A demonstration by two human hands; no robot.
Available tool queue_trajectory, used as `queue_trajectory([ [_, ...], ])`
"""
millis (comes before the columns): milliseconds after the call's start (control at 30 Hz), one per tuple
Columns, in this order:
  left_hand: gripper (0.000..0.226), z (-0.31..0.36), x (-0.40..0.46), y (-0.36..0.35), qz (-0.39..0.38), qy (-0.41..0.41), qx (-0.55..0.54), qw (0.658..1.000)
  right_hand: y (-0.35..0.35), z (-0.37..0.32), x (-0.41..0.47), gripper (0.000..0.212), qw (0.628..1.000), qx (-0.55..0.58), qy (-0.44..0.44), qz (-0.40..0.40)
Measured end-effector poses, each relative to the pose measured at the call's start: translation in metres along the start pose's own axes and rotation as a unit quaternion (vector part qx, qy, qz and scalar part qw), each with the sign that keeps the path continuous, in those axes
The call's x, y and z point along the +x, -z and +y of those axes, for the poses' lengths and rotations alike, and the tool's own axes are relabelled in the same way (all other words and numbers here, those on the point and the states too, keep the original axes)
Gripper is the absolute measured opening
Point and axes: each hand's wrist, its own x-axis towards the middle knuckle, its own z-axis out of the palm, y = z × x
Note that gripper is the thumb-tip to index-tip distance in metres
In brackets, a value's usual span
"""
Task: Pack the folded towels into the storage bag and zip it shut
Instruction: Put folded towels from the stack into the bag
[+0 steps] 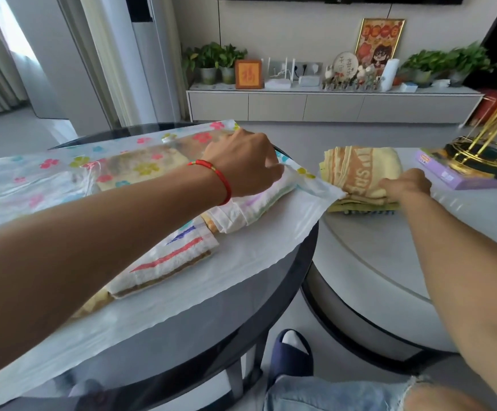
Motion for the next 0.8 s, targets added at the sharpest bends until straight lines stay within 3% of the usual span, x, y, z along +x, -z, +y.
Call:
queue_trajectory([
  [67, 0.035, 0.001, 0.0, 0.001, 0.003, -0.001, 0.002, 1.0, 0.012, -0.006, 0.002, 0.059, 0.986, 0.151, -0.053, -0.051],
  [167, 0.032, 0.002, -0.007, 0.004, 0.014, 0.009, 0.006, 1.0, 0.037, -0.009, -0.01, 0.037, 0.901, 0.394, -0.074, -0.165],
  [267, 0.027, 0.002, -0.019, 0.009, 0.027, 0.022, 0.028, 0.999, 0.07, -0.001, -0.048, 0.038, 0.841, 0.495, -0.045, -0.214],
  [500, 0.033, -0.027, -0.069, 0.035, 0.022, 0.068, 0.082, 0.994, 0.152, 0.057, -0.154, 0.058, 0.787, 0.572, -0.007, -0.233],
  [633, 0.033, -0.047, -0.092, 0.049, 0.02, 0.124, 0.104, 0.987, 0.146, 0.059, -0.217, 0.052, 0.757, 0.543, -0.036, -0.362],
  [800, 0.033, -0.067, -0.099, 0.072, 0.038, 0.176, 0.067, 0.981, 0.057, -0.005, -0.302, 0.055, 0.694, 0.498, -0.045, -0.518],
])
